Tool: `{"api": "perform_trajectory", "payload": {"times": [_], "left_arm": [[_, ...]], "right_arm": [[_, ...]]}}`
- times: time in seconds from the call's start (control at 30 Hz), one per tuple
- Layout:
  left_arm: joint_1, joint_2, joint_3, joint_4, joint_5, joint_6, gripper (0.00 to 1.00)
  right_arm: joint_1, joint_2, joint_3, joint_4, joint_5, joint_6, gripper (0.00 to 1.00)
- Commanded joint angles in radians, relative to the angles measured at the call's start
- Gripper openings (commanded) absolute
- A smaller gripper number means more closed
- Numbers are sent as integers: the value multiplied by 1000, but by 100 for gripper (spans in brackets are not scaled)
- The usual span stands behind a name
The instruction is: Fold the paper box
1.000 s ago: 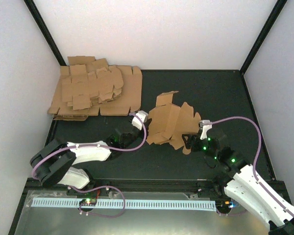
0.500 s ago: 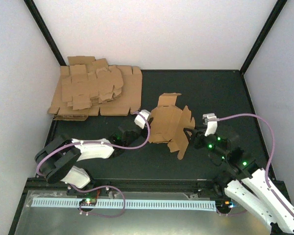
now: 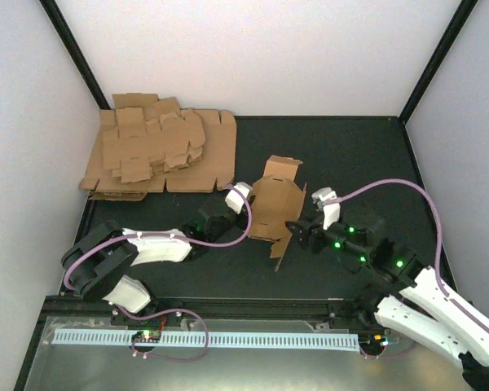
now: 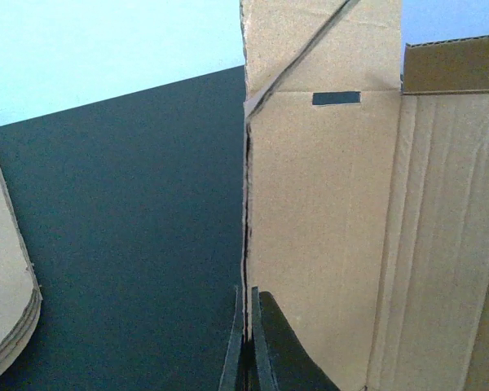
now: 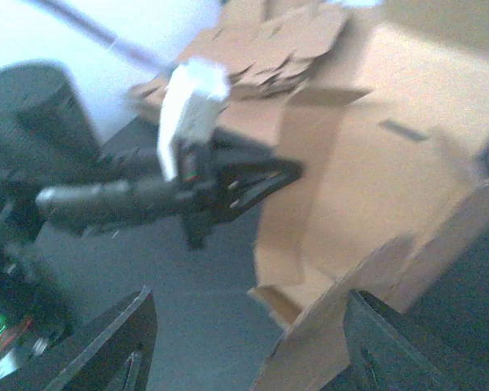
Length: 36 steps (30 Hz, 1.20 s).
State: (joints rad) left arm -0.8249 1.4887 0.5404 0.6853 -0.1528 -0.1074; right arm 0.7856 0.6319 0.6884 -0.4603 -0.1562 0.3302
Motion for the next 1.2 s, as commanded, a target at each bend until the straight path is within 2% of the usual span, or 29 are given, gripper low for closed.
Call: {"api": "perform_trajectory", "payload": {"times": [0.0, 0.07, 0.13, 0.23, 0.4, 0.63, 0.93, 1.1, 1.17], "left_arm": [[6, 2, 34, -3, 2, 17, 2], [6, -6, 30, -5, -6, 17, 1], [6, -11, 27, -4, -9, 15, 2], [6, -10, 27, 1, -4, 19, 1], [6, -8, 29, 6, -2, 28, 2], [6, -18, 14, 19, -6, 32, 2], [6, -22, -25, 113, 6, 19, 2], [6, -13, -23, 115, 10, 28, 2], [6, -11, -26, 119, 12, 29, 2]], "right_arm": [[10, -63, 69, -37, 294, 38, 67], [10, -104, 81, -56, 387, 42, 67], [9, -124, 98, -62, 387, 27, 67], [9, -89, 146, -62, 237, -52, 64], [20, 69, 226, -76, 41, -152, 58], [190, 261, 286, -32, 31, -327, 57], [219, 387, 104, 33, 160, -297, 55], [219, 404, 7, 108, 86, -291, 56], [219, 423, -12, 144, 103, -273, 55]]}}
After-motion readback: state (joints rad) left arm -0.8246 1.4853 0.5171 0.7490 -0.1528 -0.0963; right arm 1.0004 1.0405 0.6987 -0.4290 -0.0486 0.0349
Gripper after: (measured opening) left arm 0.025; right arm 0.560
